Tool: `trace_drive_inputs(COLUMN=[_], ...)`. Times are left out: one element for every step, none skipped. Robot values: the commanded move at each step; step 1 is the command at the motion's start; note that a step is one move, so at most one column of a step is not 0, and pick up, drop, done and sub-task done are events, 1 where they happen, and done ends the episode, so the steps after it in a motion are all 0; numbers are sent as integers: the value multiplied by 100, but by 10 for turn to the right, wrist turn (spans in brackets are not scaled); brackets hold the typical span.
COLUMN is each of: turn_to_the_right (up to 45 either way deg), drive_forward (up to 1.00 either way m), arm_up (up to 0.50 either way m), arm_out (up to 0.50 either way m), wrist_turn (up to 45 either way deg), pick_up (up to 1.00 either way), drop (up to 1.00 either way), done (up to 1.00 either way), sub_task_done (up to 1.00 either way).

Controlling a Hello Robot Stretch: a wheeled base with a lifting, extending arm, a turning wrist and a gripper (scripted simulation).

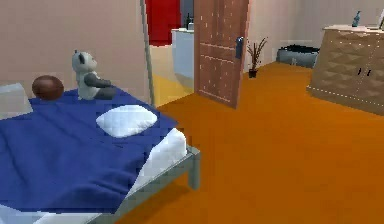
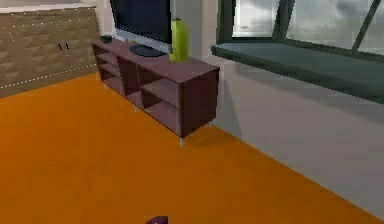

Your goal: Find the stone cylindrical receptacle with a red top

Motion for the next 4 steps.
trace_drive_inputs(turn_to_the_right=[270, 0, 180, 0], drive_forward=[0, 100, 0, 5], arm_up=[0, 0, 0, 0], arm_out=[0, 0, 0, 0], wrist_turn=[0, 0, 0, 0], pick_up=[0, 0, 0, 0], drop=[0, 0, 0, 0], done=[0, 0, 0, 0], sub_task_done=[0, 0, 0, 0])
